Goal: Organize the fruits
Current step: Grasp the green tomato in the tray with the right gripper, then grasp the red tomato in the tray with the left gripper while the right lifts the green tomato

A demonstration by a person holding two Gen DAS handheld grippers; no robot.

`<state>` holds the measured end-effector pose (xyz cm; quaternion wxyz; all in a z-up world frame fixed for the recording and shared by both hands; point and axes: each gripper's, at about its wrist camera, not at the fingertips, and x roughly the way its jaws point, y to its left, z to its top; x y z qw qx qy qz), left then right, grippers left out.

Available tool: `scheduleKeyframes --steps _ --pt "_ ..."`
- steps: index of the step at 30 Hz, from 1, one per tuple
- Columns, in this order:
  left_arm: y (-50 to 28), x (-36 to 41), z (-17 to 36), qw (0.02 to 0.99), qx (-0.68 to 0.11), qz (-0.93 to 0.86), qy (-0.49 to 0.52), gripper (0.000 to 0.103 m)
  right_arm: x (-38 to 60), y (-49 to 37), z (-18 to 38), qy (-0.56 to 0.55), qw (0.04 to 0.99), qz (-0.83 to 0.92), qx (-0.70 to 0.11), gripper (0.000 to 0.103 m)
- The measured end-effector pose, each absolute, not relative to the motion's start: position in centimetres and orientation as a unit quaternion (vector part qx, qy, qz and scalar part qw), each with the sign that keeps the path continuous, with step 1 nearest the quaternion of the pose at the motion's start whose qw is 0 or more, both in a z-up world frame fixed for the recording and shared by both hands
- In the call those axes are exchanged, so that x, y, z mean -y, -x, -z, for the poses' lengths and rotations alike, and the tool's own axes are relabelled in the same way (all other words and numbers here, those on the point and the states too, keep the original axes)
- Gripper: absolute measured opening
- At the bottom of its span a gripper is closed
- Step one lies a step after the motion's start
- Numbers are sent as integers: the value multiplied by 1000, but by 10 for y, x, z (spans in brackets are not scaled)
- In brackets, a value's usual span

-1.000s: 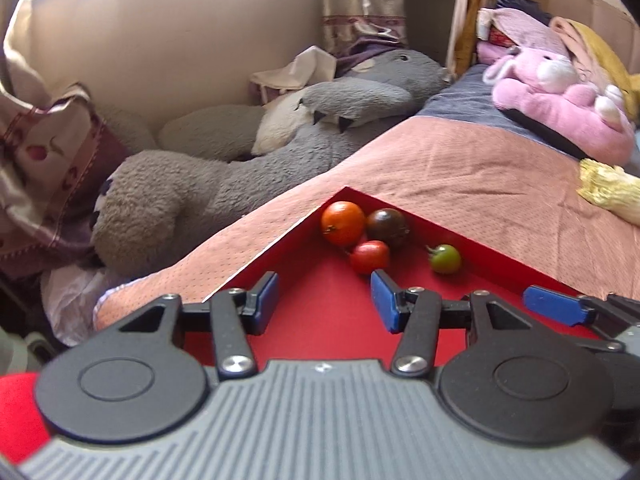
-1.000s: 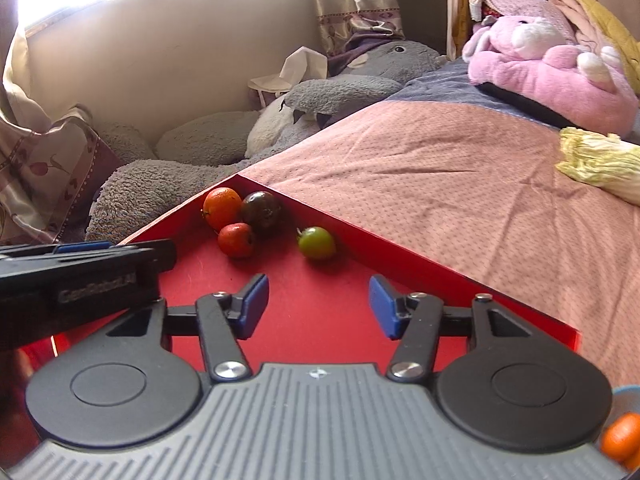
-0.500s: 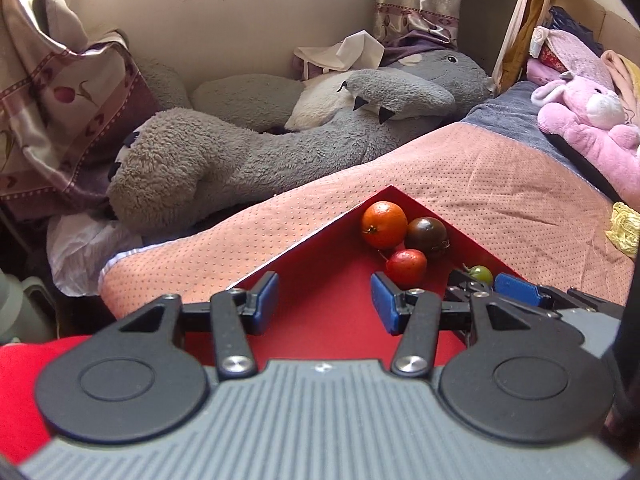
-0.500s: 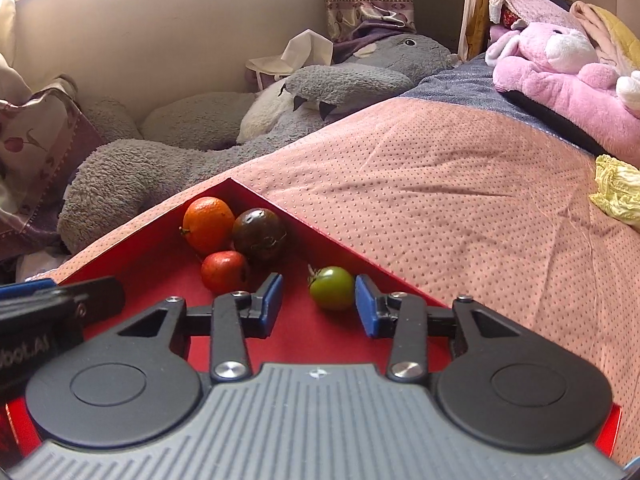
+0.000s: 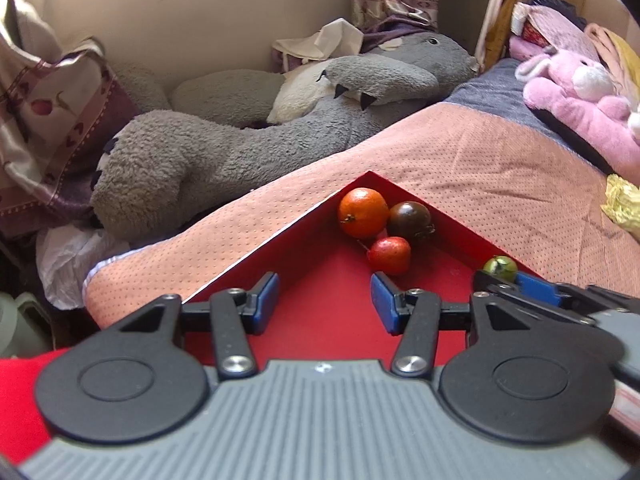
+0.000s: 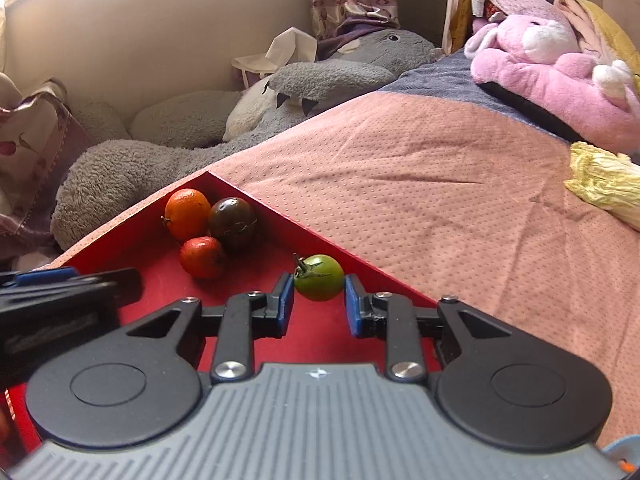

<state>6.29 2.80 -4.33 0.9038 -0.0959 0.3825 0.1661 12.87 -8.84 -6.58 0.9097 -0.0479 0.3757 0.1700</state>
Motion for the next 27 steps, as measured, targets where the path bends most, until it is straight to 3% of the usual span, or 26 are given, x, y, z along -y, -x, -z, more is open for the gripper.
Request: scheduleKeyframes --steps 16,27 --pt "-115 -11 71 885 -442 -139 35 56 141 -58 52 -6 902 -171 -396 32" --pt "-129 -8 72 889 -441 -119 6 51 141 -49 45 -6 902 -176 -395 32"
